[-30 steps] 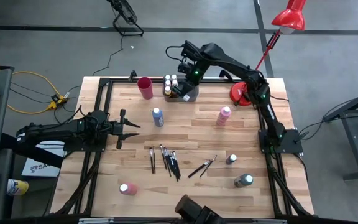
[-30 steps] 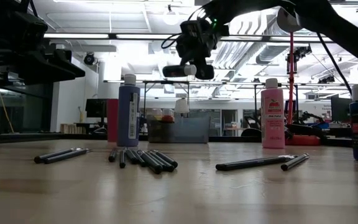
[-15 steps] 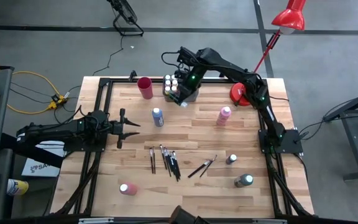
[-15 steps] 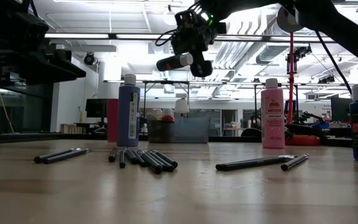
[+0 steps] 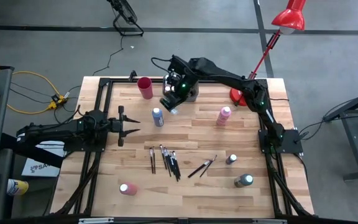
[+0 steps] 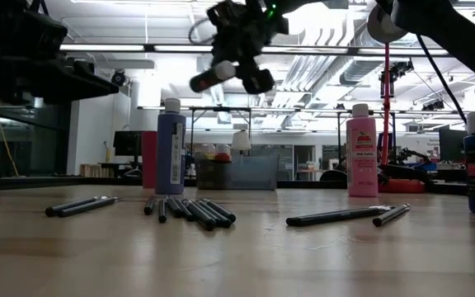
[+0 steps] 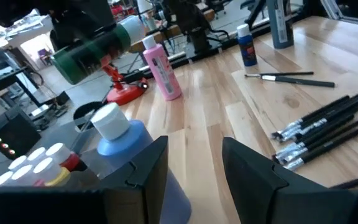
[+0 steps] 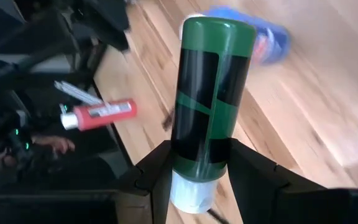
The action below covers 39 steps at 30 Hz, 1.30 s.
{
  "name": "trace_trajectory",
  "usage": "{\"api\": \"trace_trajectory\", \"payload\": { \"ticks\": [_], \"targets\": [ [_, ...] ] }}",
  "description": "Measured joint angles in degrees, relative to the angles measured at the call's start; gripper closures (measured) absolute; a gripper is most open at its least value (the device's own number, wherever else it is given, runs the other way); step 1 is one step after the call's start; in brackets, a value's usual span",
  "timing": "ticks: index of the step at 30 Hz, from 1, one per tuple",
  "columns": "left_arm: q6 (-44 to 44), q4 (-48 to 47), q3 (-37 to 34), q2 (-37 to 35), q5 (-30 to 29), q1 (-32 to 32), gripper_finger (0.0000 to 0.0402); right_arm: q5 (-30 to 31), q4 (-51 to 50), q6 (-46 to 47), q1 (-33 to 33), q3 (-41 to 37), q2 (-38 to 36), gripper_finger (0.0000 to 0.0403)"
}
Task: Pick & Place Paint Supplies
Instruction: Put the green paint bottle into the black bin
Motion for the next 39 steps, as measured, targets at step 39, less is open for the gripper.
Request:
{"api": "trace_trajectory", "payload": {
  "ticks": [39],
  "targets": [
    [1.75, -31.04, 52.22, 49.58, 24.73, 17.67, 0.0107, 14.07, -1.42, -19.33, 8.99, -0.02, -3.14, 0.0270]
  ]
}}
